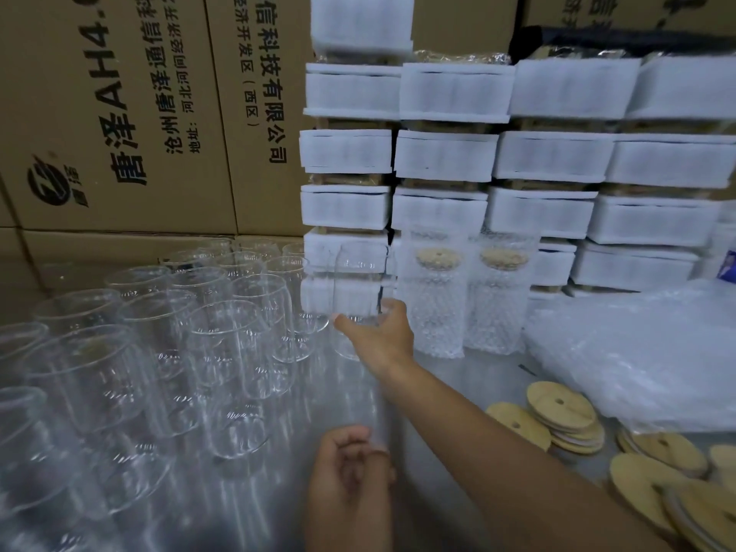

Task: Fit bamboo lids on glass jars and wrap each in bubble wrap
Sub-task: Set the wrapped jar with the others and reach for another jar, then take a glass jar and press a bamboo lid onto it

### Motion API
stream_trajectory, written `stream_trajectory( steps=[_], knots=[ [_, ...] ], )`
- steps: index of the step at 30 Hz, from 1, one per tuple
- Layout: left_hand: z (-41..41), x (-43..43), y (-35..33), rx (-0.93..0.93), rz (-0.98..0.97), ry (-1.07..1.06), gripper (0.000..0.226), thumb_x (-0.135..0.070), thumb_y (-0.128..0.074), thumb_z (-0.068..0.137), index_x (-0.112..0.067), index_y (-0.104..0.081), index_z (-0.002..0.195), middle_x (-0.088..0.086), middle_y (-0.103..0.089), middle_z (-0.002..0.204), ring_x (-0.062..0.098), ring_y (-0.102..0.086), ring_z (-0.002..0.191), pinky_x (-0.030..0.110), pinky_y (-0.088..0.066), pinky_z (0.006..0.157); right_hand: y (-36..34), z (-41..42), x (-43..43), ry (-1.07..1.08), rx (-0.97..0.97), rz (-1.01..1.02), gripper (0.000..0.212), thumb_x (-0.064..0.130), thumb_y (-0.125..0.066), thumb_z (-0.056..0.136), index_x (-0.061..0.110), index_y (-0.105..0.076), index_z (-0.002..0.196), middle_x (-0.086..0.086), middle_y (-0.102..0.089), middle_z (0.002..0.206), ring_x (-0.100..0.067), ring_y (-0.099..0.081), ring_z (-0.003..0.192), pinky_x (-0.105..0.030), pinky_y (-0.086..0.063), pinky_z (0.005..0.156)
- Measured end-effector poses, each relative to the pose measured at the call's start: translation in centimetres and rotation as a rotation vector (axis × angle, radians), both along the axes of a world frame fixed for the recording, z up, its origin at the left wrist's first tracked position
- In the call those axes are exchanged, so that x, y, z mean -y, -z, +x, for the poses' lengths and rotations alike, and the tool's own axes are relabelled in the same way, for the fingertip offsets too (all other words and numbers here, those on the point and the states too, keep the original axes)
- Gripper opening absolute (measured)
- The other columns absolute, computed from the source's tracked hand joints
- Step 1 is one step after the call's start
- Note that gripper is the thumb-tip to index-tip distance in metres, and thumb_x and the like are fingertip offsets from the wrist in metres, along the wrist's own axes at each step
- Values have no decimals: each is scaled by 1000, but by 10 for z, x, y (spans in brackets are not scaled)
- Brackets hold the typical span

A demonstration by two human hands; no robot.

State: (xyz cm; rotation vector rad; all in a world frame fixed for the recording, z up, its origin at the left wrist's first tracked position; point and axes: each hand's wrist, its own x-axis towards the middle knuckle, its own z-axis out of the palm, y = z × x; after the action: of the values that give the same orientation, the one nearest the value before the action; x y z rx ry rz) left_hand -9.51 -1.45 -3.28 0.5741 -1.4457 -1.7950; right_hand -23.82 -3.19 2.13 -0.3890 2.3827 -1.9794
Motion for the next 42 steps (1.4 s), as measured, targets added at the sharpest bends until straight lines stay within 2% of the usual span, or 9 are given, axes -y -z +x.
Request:
stream_trajectory(
  steps=[9,12,16,20,26,29,32,36,42],
  knots=[
    [13,-10,-17,-107,-320,-18,74,9,-77,69,-22,-34,121,3,-47,120,4,-54,102,25,-39,99,-67,81,-115,-289,-97,-35,70,48,-79,66,37,-42,124,14,-55,114,4,-56,101,-13,-42,67],
    [25,-16,-16,-77,-538,126,96,-24,-87,55,-38,-26,127,-16,-39,129,-9,-41,119,0,-29,93,-50,116,-147,-226,-60,-22,70,41,-83,60,38,-43,118,19,-56,110,12,-57,90,-9,-45,65],
    [39,-28,-16,-64,-545,440,111,-38,-89,42,-47,-25,132,-35,-43,131,-21,-42,117,1,-38,89,-21,148,-171,-180,28,-78,57,23,-85,63,36,-48,104,12,-57,110,9,-61,84,-8,-46,55],
    [42,-35,-15,-32,-447,566,111,-37,-89,39,-40,-34,135,-21,-50,131,-8,-46,124,36,-51,97,-9,160,-181,-200,26,-43,56,22,-86,65,35,-48,105,11,-57,113,10,-58,92,-13,-51,71],
    [43,-35,-13,-26,-396,576,94,-33,-85,38,-24,-44,121,-7,-56,116,-1,-61,99,28,-52,83,-7,163,-201,-347,32,34,88,37,-86,65,38,-31,134,15,-48,128,7,-47,117,1,-41,78],
    [40,-25,-15,5,-458,488,90,-26,-93,51,-27,-40,125,-2,-54,122,5,-58,105,10,-45,85,-9,157,-216,-224,-115,59,65,48,-79,64,40,-50,122,18,-58,121,7,-54,111,-4,-43,81],
    [35,-14,-14,13,-486,401,84,-6,-86,64,-28,-36,128,-1,-52,124,8,-56,109,3,-43,78,-12,142,-244,155,-418,345,33,35,-71,80,33,-60,111,14,-63,110,-5,-57,106,-10,-42,83],
    [35,-8,-9,41,-507,349,82,-7,-84,67,-30,-34,128,-4,-52,121,8,-55,110,10,-43,81,-7,131,-270,454,-361,1163,46,46,-53,87,25,-48,128,-2,-49,126,-25,-44,119,-36,-39,91],
    [40,-12,-8,55,-521,298,81,-8,-84,67,-30,-35,127,-20,-50,109,-2,-55,101,11,-41,81,1,129,-272,440,-162,1364,53,54,-42,91,19,-39,131,-8,-42,136,-29,-39,127,-39,-35,100]
  ],
)
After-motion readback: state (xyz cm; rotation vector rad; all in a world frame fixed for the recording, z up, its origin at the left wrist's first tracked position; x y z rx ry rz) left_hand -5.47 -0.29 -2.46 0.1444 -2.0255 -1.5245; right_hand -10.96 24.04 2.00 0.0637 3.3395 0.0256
